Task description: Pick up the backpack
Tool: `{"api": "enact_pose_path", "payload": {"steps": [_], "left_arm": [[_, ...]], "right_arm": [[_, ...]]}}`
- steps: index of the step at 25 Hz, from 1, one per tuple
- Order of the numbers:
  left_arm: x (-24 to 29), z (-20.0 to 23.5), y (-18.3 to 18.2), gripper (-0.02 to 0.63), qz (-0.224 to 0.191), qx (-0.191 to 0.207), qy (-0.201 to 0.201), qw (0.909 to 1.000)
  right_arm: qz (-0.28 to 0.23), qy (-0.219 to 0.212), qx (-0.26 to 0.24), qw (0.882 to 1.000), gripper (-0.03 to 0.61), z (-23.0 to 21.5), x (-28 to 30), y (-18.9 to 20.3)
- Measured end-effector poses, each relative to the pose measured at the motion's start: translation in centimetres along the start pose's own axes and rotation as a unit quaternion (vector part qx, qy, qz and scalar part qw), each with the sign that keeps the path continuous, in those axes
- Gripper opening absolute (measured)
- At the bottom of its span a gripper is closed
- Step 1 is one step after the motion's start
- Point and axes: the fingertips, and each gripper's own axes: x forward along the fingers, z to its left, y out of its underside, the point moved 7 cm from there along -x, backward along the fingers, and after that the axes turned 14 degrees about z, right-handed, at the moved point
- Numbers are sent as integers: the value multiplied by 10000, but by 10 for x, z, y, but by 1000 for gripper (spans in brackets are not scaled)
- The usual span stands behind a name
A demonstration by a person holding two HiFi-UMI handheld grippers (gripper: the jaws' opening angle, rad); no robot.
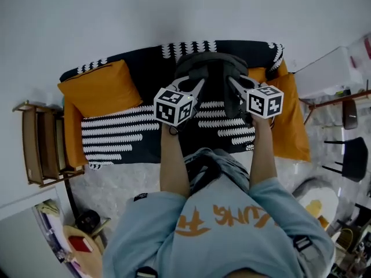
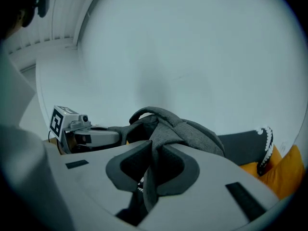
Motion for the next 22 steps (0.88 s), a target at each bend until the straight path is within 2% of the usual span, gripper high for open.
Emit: {"api": "enact_pose_path", "payload": {"steps": [5,12,17,22], "left_arm": [[-16,-19,-51,49,-357,478,-360,9976],[-39,-45,-83,51,-1022,602,-473,9918],[-50,-68,-100,51,-1375,800,-563,9857],[-63,-82,-104,51,-1892,737,-544,9776]], "right_arm": [[-474,-59,-504,9976,32,0,-32,-43],[-1026,-290,-1035,9889,32,7,-67,-69],[-1415,-525,-1132,9820,32,8,-96,-79],[-1933,-998,-1053,9704,34,14,-117,-85]]}}
